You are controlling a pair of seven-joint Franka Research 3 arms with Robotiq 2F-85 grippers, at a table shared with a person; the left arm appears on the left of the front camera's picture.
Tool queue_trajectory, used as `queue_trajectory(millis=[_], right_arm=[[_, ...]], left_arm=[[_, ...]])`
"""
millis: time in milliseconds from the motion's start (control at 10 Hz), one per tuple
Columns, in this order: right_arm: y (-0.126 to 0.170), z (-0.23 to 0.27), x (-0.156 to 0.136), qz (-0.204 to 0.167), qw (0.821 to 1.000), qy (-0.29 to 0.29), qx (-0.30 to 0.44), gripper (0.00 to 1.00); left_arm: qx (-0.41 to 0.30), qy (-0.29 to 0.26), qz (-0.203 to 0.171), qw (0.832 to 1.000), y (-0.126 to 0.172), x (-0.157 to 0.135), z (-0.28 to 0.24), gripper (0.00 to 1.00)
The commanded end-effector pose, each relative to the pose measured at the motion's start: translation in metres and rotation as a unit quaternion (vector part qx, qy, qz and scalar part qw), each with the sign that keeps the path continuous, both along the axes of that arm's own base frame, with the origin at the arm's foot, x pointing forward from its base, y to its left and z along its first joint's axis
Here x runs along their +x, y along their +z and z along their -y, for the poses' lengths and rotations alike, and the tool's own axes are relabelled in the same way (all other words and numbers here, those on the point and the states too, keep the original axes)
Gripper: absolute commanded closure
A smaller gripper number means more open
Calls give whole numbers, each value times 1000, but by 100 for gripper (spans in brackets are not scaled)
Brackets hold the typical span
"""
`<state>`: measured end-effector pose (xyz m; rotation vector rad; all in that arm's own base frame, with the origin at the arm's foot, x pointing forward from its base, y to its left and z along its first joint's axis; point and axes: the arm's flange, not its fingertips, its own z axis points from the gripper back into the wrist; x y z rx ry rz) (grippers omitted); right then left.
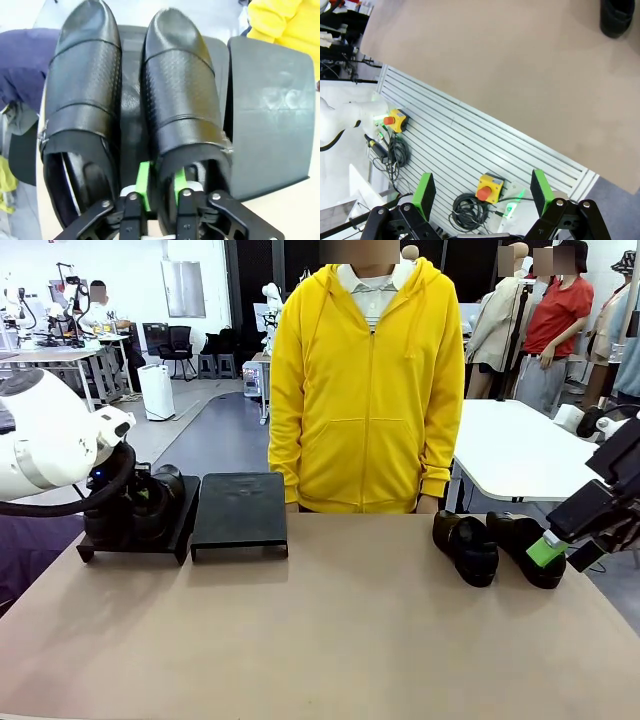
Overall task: Organize the shoes by placing them on the stand.
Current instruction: Place the Shoe from the middle of the table onto the Shoes Stand.
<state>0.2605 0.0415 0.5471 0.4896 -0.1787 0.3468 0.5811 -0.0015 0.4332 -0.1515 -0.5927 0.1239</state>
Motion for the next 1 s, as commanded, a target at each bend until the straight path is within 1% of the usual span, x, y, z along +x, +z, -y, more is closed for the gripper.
queue_trajectory(millis=[0,200,300,400,500,600,800,900], right_arm=[[4,1,2,1,1000,6,5,0],[4,1,2,1,1000,6,5,0],[4,1,2,1,1000,6,5,0],[4,1,2,1,1000,6,5,0],[4,1,2,1,1000,6,5,0],[4,1,2,1,1000,6,5,0],[4,1,2,1,1000,6,5,0],[4,1,2,1,1000,6,5,0]], left_arm=[[11,2,23,1000,7,0,-4,0],[14,-7,39,999,21,-9,-1,0],[14,-21,45,999,31,-16,4,0],[11,-48,49,998,44,-26,11,0],[2,-86,28,996,59,-38,20,0],[16,-108,8,994,78,-56,29,0],[24,-114,-55,992,115,-110,37,0],[4,-157,-102,982,130,-143,36,0]])
